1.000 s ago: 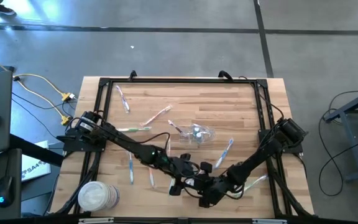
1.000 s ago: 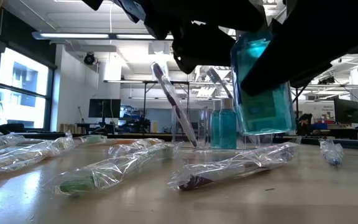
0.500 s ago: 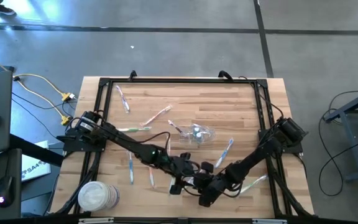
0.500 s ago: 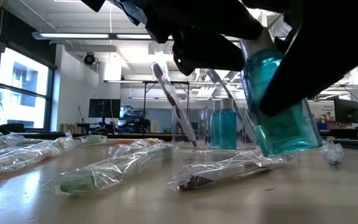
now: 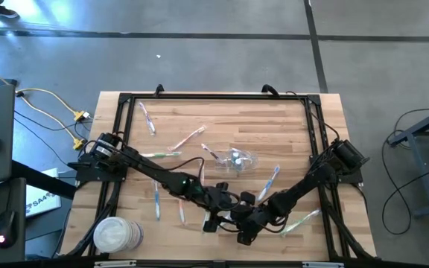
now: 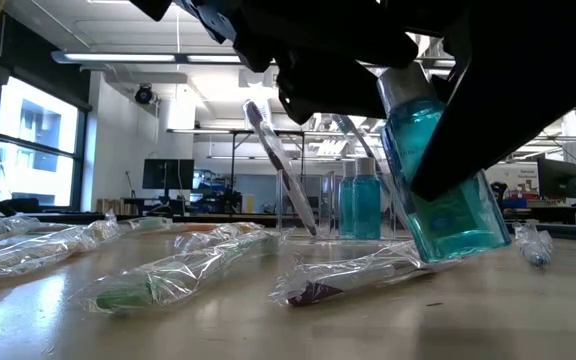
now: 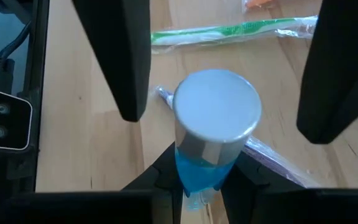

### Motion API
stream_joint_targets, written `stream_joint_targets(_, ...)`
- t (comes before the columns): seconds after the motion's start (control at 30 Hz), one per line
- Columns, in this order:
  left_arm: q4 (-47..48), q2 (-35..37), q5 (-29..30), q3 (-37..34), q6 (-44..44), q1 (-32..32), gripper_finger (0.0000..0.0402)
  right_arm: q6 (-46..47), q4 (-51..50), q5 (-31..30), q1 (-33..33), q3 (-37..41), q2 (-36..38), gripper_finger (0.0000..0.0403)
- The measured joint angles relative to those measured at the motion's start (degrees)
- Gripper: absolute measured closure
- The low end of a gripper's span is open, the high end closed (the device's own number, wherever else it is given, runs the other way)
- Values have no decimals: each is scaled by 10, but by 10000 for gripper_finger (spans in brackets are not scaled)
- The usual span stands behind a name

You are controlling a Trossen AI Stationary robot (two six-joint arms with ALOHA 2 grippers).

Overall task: Pick & Place toothbrushing station
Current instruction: Put the blue mouthwash into the wire organizer

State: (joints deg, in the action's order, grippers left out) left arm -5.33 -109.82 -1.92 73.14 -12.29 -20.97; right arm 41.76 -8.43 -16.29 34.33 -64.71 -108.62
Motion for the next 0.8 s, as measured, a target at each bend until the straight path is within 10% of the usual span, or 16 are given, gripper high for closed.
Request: stream_joint_targets(0.8, 21, -39, -22, 48, 6, 3, 171, -9, -13, -3, 3, -7, 2, 335)
